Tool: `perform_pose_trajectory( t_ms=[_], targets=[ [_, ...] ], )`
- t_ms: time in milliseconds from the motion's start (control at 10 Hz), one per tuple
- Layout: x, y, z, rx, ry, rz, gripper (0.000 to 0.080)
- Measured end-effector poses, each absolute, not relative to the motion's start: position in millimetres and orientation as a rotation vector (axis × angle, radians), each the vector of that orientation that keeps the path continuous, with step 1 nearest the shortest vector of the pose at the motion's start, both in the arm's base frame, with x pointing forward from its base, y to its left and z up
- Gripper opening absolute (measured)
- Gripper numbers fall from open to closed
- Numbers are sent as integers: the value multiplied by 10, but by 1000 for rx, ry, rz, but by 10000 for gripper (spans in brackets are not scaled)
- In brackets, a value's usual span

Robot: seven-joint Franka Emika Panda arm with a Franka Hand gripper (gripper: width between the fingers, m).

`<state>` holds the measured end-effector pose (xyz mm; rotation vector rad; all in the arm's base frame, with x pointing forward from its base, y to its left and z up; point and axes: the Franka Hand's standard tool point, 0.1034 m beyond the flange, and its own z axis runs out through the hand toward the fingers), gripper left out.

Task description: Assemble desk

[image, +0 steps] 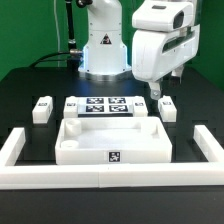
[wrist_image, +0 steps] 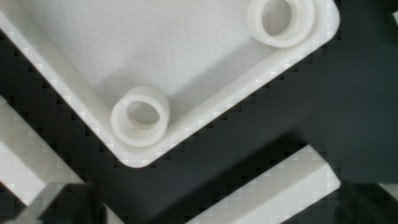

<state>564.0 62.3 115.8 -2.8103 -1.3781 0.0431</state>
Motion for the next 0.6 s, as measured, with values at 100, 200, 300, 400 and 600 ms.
perform_pose_trajectory(
  t_ms=[100, 200, 300, 400, 600],
  targets=[
    [5640, 624, 1158, -2810, -1378, 43, 650],
    [5640, 624, 1158, -2810, -1378, 43, 650],
    [5640, 624, 1158, -2810, -1378, 43, 650],
    [5640, 624, 1158, -2810, -1378, 43, 650],
    [5640, 624, 1158, -2810, -1378, 43, 650]
  ],
)
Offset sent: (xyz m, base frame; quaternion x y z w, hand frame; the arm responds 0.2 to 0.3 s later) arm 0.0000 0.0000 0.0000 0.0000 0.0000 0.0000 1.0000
